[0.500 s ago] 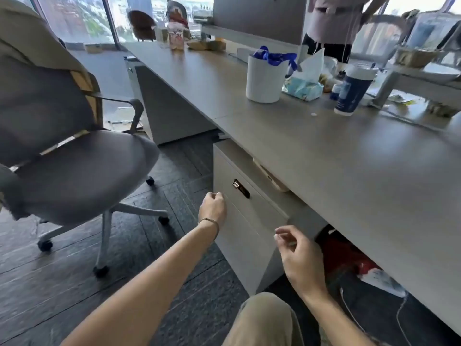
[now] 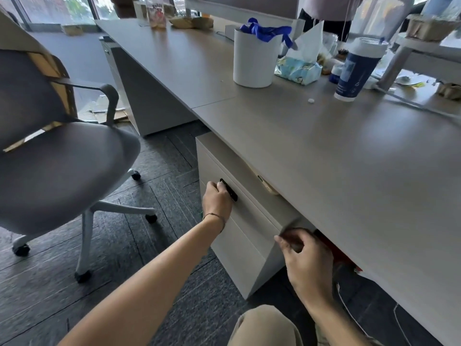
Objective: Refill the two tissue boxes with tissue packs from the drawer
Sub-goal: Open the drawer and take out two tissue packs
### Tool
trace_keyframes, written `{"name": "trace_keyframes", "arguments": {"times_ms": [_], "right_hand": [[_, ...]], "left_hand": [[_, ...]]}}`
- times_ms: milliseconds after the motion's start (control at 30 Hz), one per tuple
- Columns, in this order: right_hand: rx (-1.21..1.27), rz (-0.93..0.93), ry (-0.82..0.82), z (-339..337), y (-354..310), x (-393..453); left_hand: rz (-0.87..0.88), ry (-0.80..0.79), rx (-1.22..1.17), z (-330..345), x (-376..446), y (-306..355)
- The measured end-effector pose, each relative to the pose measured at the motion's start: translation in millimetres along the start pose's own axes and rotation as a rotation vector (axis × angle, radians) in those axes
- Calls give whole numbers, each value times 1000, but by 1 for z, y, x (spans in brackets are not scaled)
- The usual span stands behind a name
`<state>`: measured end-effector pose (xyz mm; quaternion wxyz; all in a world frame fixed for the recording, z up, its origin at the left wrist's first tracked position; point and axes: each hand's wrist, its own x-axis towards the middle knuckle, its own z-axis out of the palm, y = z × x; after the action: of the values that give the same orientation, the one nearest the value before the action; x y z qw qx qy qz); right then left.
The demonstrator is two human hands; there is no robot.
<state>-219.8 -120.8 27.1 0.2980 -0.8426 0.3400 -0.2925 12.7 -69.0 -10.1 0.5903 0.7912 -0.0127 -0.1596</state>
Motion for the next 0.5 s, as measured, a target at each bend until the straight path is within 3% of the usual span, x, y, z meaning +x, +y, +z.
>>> {"name": "trace_keyframes", "arguments": {"times_ms": [333, 500], "right_hand": [[-36, -57, -23, 0, 2, 2], [62, -87, -154, 5, -19, -18]], "left_hand": [[15, 43, -10, -3, -4, -1], [32, 146, -54, -34, -20, -9]]}}
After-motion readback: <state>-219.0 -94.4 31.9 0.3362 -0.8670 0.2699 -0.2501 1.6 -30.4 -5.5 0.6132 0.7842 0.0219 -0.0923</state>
